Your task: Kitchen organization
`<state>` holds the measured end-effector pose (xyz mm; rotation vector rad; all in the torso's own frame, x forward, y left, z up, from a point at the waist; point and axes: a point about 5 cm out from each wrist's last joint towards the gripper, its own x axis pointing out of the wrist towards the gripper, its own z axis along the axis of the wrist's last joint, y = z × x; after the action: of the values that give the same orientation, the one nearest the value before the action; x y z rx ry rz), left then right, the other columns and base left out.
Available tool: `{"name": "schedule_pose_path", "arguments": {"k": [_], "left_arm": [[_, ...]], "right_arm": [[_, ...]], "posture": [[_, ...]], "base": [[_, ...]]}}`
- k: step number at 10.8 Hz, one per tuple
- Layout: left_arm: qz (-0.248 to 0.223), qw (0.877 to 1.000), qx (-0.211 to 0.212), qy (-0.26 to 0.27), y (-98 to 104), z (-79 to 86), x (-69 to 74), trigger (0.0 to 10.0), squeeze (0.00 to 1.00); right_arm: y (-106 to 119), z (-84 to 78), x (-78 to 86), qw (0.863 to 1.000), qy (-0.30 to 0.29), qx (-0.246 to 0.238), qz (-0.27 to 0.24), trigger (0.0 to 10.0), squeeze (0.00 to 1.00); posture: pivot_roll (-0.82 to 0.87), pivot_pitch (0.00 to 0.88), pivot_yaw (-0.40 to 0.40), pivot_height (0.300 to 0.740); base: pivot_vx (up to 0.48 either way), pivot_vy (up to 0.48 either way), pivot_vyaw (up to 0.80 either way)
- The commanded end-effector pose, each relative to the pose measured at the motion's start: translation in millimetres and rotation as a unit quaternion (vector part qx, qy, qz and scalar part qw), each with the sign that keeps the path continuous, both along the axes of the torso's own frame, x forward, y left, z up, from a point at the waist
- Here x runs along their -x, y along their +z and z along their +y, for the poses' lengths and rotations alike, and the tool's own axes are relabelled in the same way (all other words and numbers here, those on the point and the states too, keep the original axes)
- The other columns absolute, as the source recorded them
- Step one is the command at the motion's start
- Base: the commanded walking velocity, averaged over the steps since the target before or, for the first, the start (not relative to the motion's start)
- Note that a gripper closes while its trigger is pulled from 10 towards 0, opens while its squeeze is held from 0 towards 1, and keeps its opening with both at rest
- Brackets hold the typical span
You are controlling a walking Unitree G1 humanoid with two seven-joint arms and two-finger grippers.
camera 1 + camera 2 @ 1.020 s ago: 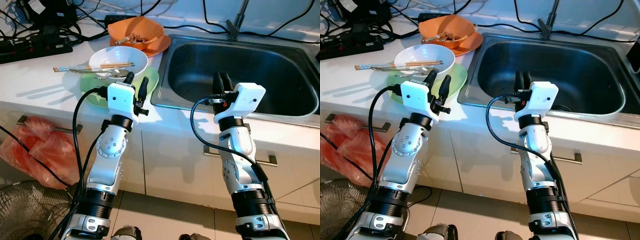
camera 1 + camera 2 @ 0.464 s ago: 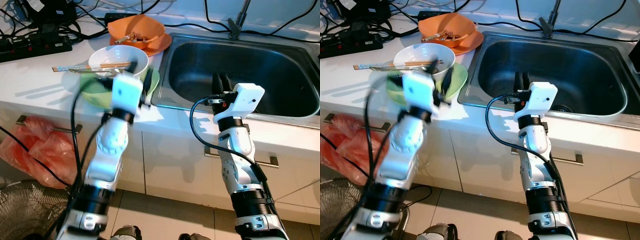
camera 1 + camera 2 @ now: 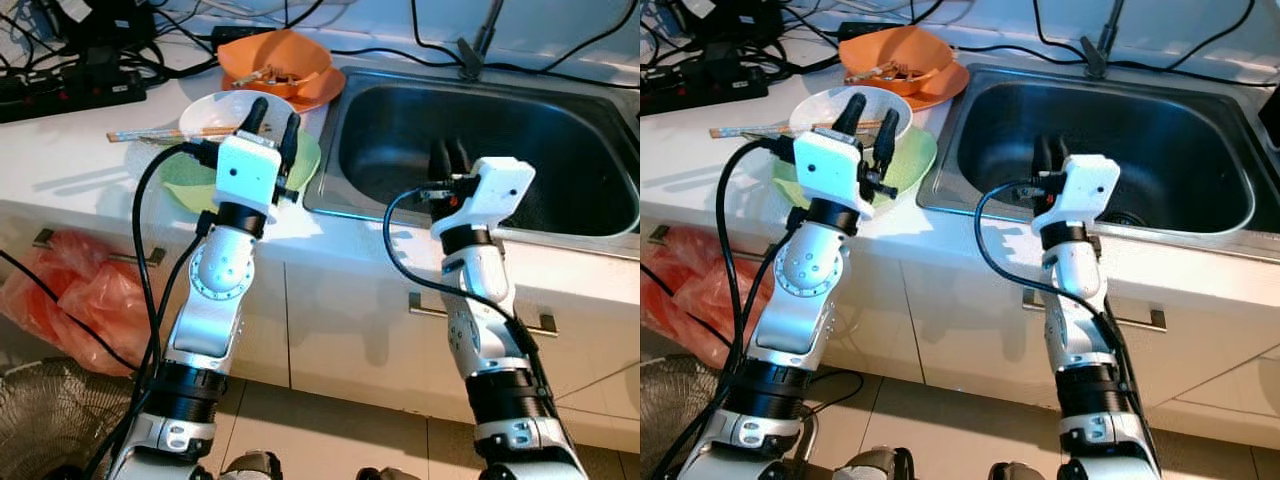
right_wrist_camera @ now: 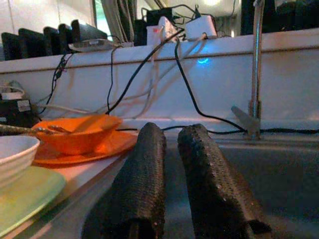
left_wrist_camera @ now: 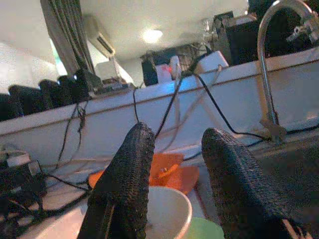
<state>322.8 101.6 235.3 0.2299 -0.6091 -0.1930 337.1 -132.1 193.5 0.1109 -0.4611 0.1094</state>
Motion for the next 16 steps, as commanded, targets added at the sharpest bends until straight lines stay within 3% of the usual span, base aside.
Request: {"name": "schedule_pose_path", "arguments": {"k": [1,3,5,7,9,10,16], "left_arm": [[-0.027,1.0,-0.002,0.008,12.2,1.4,2.2,10.0,0.0],[-0.073,0.997,0.005,0.037,35.5,11.9,8.4,10.0,0.0],[-0.119,0.99,0.02,0.076,59.3,32.4,21.4,10.0,0.0],[-0.101,0.989,0.025,0.106,44.6,49.1,28.3,10.0,1.0],[-0.047,0.992,0.03,0.112,11.8,52.8,30.4,10.0,1.0],[-0.032,0.992,0.025,0.116,3.1,53.2,30.5,10.0,0.0],[0.032,0.995,0.015,0.096,-19.6,46.6,21.2,10.0,0.0]], "right_arm": [[0.7,-1.4,-1.1,1.0,0.001,-0.002,-0.003,10.0,0.0],[-3.2,1.4,-2.5,1.0,0.007,-0.001,0.003,10.0,0.0],[-3.9,5.2,-3.9,1.0,0.014,-0.003,0.005,10.0,0.0],[-7.6,7.3,-3.3,1.0,0.02,-0.004,0.01,10.0,0.0],[-9.1,8.3,-3.2,1.0,0.022,-0.005,0.013,10.0,0.0],[-9.9,8.6,-3.0,1.0,0.023,-0.005,0.013,10.0,0.0],[-10.5,9.0,-1.9,1.0,0.023,-0.004,0.013,10.0,0.0]], "posture": [[0.11,0.063,-0.035,0.74],[0.13,0.06,-0.044,0.74],[0.15,0.072,-0.048,0.74],[0.16,0.089,-0.054,0.74],[0.16,0.1,-0.057,0.74],[0.16,0.102,-0.058,0.74],[0.15,0.115,-0.052,0.74]], "base": [[0.0,0.0,0.0],[0.0,0.0,0.0],[0.0,0.0,0.0],[0.0,0.0,0.0],[0.0,0.0,0.0],[0.0,0.0,0.0],[0.0,0.0,0.0]]}}
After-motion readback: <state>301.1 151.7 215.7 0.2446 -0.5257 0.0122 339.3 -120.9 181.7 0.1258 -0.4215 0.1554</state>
